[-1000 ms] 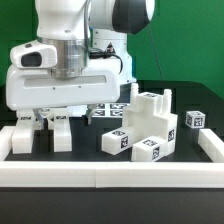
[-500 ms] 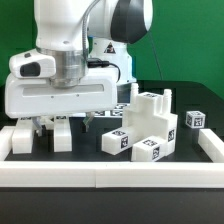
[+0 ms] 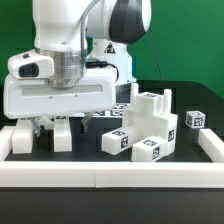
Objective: Assemble chair
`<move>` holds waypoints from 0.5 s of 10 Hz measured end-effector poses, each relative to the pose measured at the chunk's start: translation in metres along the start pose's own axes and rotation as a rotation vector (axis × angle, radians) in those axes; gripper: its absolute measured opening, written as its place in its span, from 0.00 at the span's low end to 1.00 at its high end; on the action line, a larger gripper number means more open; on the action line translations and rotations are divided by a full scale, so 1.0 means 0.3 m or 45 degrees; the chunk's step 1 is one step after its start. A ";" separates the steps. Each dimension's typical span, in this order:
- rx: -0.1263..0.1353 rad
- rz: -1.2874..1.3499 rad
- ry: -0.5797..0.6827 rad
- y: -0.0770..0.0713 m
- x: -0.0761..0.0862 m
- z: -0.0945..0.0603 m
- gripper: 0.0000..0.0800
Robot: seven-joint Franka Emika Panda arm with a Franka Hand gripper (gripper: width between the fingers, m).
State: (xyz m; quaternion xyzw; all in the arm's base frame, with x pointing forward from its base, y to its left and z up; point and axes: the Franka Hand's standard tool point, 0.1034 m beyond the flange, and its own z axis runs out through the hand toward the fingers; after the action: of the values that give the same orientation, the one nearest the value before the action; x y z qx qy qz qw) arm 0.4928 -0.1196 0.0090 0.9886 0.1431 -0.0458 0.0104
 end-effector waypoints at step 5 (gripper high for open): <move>0.007 -0.012 -0.001 -0.033 0.014 0.010 0.81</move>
Offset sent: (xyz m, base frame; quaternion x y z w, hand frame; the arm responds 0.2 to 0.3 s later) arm 0.0103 0.0128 -0.0177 0.0017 0.0170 0.0029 0.9999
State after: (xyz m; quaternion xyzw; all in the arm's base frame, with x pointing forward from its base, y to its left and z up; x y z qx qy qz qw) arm 0.4939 -0.1091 0.0055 0.9879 0.1478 -0.0464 0.0074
